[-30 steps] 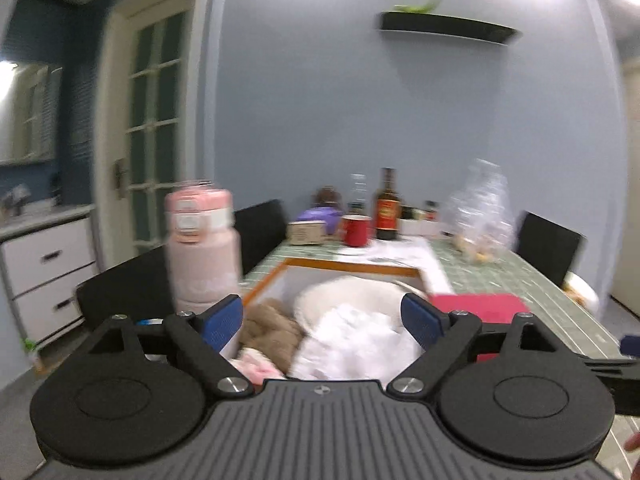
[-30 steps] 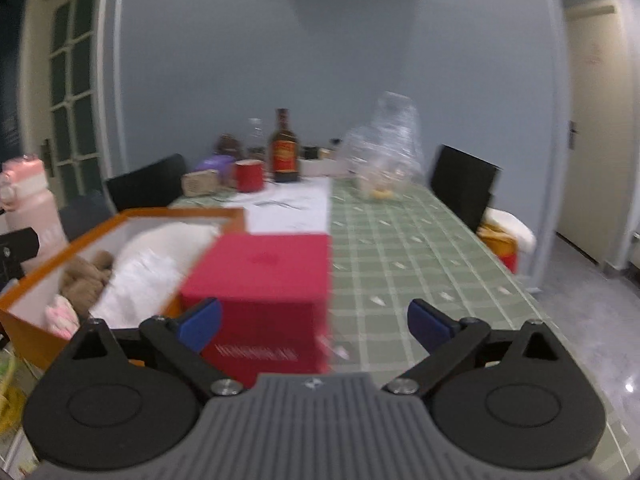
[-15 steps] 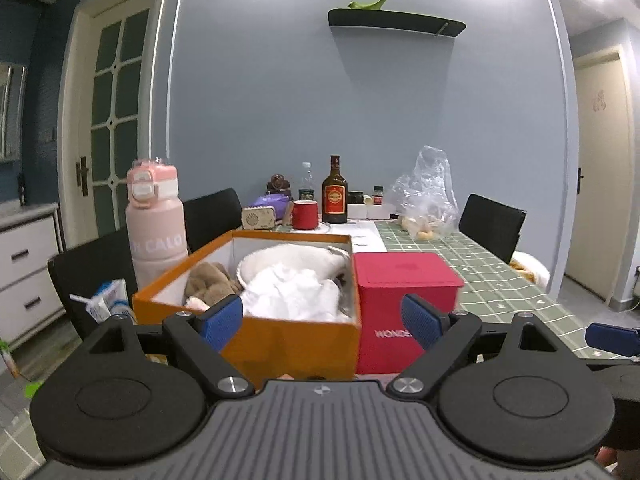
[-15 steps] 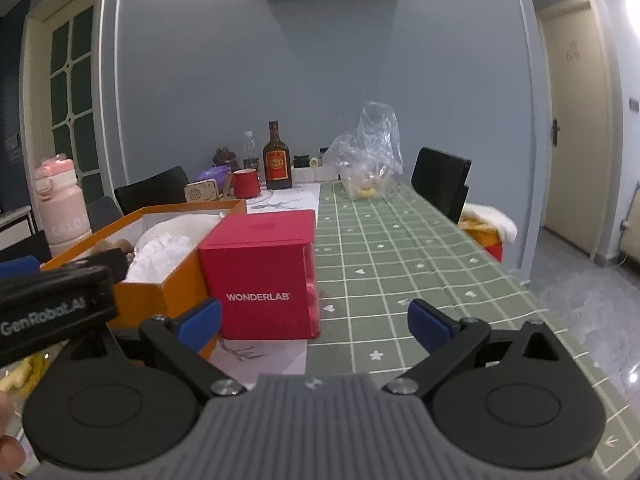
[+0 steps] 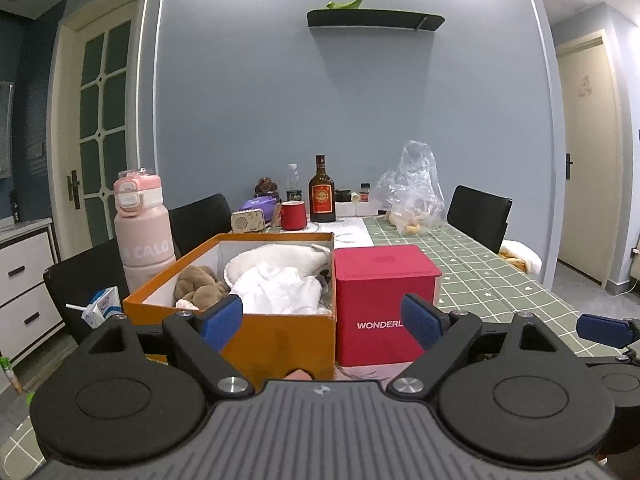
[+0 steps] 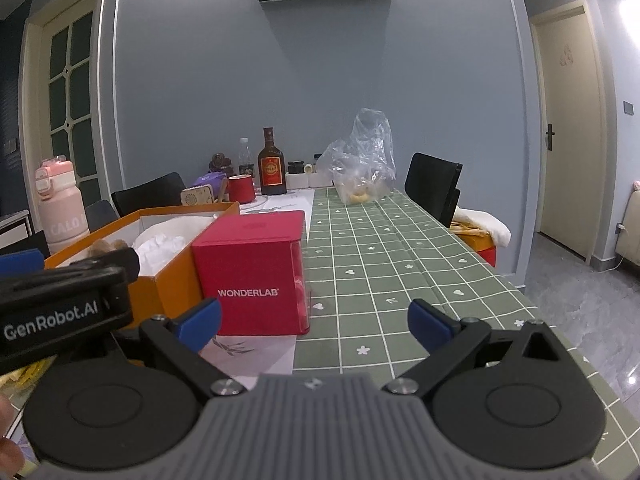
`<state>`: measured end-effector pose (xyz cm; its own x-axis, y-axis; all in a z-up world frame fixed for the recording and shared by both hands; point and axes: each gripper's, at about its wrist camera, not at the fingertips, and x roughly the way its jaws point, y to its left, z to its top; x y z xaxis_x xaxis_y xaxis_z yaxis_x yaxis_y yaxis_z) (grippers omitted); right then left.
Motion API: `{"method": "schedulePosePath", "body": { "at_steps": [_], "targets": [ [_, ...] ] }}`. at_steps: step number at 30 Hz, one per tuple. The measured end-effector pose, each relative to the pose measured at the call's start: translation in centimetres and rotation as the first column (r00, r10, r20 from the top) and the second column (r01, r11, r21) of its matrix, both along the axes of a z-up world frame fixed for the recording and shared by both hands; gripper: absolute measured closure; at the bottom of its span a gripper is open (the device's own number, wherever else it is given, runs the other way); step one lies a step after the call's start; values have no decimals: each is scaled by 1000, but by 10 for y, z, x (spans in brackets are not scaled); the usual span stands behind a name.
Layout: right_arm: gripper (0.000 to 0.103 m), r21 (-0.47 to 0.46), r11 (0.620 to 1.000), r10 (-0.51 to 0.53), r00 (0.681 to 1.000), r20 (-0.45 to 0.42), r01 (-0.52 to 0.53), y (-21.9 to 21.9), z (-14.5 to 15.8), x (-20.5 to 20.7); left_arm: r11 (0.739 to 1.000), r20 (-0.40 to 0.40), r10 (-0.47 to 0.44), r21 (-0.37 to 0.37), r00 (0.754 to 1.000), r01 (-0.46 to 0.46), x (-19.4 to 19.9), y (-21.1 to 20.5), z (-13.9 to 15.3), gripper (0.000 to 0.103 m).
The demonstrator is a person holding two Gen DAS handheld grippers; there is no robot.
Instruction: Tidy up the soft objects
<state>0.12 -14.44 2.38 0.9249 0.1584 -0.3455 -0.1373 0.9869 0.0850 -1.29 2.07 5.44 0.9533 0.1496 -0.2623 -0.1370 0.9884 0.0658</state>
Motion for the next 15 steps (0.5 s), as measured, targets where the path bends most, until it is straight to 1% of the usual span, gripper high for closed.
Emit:
{"method": "schedulePosePath", "body": {
  "at_steps": [8,15],
  "targets": [
    [5,3,1000,7,1000,-6,-7,0,-2,1,1000,3,0,12,1000,0,-1,-1,-2,0],
    [5,-1,1000,7,1000,-5,-7,0,-2,0,1000,0,3,5,1000,-3,-3,-2,-2,0]
  ]
}}
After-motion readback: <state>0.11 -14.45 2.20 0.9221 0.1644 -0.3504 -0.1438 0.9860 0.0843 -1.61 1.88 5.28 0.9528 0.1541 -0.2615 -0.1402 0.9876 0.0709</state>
